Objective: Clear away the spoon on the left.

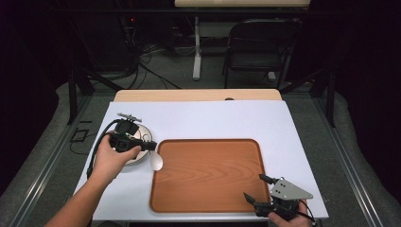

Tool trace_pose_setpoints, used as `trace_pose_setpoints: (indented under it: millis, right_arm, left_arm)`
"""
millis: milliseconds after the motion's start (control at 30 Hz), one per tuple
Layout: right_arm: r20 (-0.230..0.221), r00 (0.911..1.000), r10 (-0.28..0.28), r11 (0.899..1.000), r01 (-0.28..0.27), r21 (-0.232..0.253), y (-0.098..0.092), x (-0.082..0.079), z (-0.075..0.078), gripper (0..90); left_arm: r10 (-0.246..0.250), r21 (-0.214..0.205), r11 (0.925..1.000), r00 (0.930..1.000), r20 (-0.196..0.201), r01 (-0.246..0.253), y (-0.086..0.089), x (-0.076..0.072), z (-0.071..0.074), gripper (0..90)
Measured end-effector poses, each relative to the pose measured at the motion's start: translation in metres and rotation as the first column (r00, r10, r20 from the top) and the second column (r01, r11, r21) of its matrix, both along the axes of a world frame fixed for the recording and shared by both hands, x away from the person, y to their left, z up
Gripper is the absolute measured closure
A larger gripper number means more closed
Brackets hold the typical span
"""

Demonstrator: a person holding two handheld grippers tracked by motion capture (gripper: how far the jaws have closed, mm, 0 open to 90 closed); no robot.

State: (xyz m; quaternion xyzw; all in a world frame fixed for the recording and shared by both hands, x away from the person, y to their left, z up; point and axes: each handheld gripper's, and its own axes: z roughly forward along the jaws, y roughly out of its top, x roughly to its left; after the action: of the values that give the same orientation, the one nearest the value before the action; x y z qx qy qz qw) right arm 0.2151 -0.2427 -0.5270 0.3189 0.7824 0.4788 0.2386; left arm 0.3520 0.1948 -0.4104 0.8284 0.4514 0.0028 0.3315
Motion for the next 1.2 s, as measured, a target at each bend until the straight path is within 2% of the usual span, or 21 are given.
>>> trace_pose_setpoints:
  millis: [233, 467, 867, 1100, 1200]
  right_arm:
    - [-0.002, 1.0, -0.002, 1.0, 0.002, -0.002, 0.0, 0.0, 0.0, 20.0]
    - [-0.004, 1.0, -0.001, 1.0, 0.001, -0.001, 0.0, 0.0, 0.0, 20.0]
    - [-0.001, 1.0, 0.001, 1.0, -0.001, -0.005, 0.0, 0.0, 0.0, 20.1]
    - [-0.001, 1.0, 0.0, 1.0, 0.0, -0.005, -0.001, 0.0, 0.0, 20.0]
    - [-0.002, 1.0, 0.0, 1.0, 0.0, -0.007, -0.002, 0.0, 0.0, 20.0]
  left_arm:
    - [-0.063, 0.016, 0.9979, 0.9972, -0.04, 0.063, -0.015, 0.001, -0.011, 84.5]
    - [-0.094, 0.009, 0.9954, 0.9928, -0.074, 0.095, -0.032, 0.001, -0.027, 84.5]
    - [-0.163, 0.007, 0.9862, 0.9774, -0.134, 0.165, -0.061, 0.003, -0.052, 84.5]
    - [-0.172, -0.011, 0.985, 0.9712, -0.166, 0.172, -0.069, 0.007, -0.064, 84.5]
    - [-0.164, -0.021, 0.9865, 0.9715, -0.172, 0.163, -0.069, 0.009, -0.066, 84.4]
